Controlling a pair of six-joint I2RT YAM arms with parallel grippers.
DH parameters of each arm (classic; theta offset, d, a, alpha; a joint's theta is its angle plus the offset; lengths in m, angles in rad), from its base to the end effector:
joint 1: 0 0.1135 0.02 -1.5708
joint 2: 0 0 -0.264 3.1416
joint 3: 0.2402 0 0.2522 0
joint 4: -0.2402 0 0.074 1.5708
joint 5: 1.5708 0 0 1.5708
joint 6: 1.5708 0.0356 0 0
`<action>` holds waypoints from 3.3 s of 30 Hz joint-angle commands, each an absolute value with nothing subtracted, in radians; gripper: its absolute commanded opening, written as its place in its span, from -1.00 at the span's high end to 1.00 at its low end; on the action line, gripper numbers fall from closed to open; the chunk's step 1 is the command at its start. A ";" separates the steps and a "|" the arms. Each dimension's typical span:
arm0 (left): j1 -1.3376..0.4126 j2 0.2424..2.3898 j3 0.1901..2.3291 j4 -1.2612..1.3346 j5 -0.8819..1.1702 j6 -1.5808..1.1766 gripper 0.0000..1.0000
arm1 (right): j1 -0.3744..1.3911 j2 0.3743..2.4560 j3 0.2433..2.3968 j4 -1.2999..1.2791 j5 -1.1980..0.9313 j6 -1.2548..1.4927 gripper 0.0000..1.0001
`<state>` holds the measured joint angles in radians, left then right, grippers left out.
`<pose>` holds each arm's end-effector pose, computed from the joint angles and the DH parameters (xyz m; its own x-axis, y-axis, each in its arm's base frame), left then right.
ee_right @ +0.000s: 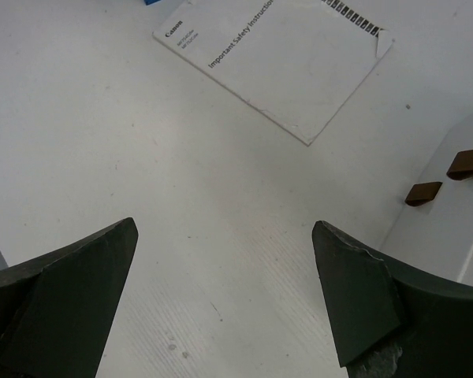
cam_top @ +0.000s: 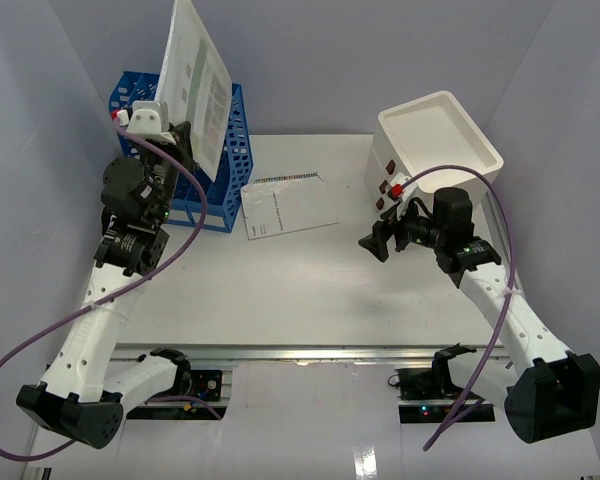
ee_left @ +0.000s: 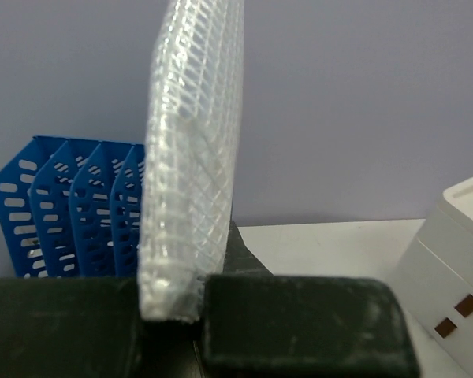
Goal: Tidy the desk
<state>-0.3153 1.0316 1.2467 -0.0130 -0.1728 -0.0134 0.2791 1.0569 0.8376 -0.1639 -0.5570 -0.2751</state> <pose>0.2090 -0.0617 0.4728 0.1889 -0.0755 -0.9791 0.1479 0.9879 -0.0476 0.2246 0.0839 0.3097 -0.1544 -0.2841 -0.9463 -0.7763 0.6274 -0.0617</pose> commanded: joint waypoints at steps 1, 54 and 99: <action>-0.308 1.057 1.375 0.036 -0.280 0.127 1.00 | 0.254 1.039 0.776 -0.078 -0.654 -0.292 -0.95; 0.158 1.419 1.199 0.276 0.419 -0.017 1.00 | 0.186 1.005 0.698 -0.040 -0.776 -0.337 -0.93; 0.156 0.481 0.424 -0.317 0.428 -0.823 -0.96 | 0.511 2.465 2.188 0.009 -0.175 -0.101 -0.80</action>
<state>0.1543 0.4932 0.4452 -0.3001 0.4112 -0.7746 0.4832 2.4193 2.0631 -0.1305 -0.3825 -0.2898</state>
